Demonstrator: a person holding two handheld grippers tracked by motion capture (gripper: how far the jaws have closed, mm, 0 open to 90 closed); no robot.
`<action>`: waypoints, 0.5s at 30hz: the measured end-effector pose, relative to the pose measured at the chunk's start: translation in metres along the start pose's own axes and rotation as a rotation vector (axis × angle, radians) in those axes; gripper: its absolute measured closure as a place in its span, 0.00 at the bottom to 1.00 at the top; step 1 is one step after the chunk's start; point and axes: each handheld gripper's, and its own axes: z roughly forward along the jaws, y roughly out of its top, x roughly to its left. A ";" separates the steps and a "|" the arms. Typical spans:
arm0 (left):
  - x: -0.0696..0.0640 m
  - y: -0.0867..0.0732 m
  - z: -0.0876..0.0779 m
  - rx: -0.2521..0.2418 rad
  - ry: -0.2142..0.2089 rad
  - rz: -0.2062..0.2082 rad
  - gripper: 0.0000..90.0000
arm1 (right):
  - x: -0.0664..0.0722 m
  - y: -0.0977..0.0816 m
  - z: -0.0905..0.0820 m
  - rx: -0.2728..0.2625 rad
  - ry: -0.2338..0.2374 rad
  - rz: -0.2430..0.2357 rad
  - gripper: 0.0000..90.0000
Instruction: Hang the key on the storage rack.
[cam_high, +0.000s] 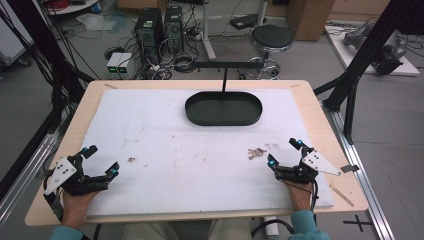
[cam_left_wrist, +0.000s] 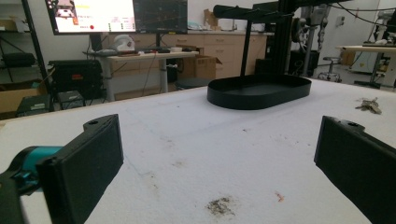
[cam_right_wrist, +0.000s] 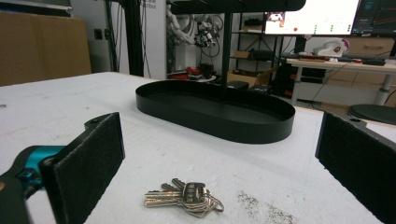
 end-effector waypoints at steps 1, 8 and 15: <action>0.000 0.000 0.000 0.003 0.002 0.002 0.02 | 0.000 0.000 0.000 0.003 0.002 0.005 0.00; 0.000 0.000 0.000 0.008 0.002 0.006 0.02 | 0.000 0.000 0.000 0.003 0.001 0.004 0.00; -0.001 0.000 0.000 0.006 0.006 0.011 0.02 | 0.000 0.000 0.000 0.005 -0.001 0.007 0.00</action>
